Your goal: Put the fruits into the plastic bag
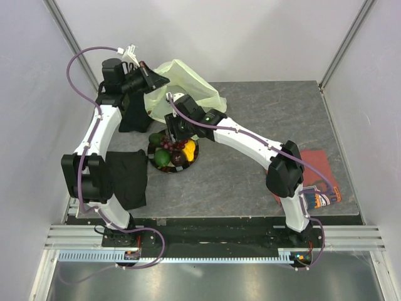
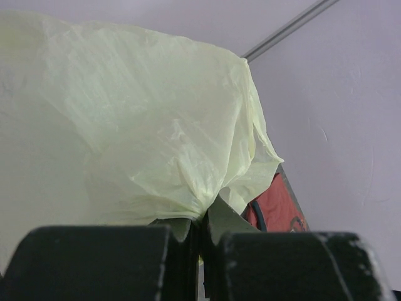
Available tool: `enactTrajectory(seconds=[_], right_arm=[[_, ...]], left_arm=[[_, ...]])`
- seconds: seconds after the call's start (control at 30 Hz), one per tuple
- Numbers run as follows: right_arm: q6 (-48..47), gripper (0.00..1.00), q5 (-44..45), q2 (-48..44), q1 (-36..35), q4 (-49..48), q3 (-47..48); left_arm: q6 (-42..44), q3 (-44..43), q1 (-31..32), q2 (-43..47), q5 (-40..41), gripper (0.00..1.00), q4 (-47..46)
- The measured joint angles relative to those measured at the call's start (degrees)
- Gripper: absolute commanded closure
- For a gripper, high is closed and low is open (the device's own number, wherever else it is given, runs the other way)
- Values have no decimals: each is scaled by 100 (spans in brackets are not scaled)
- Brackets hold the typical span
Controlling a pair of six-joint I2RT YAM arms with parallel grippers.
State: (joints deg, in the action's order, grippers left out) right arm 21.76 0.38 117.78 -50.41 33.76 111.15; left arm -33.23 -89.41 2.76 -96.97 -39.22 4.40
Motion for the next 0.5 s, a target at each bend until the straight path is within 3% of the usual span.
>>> enactTrajectory(seconds=[0.5], right_arm=[[507,51,448,59,39,457,181]], left_arm=[[-144,-35,0,-103,-162,99,-74]])
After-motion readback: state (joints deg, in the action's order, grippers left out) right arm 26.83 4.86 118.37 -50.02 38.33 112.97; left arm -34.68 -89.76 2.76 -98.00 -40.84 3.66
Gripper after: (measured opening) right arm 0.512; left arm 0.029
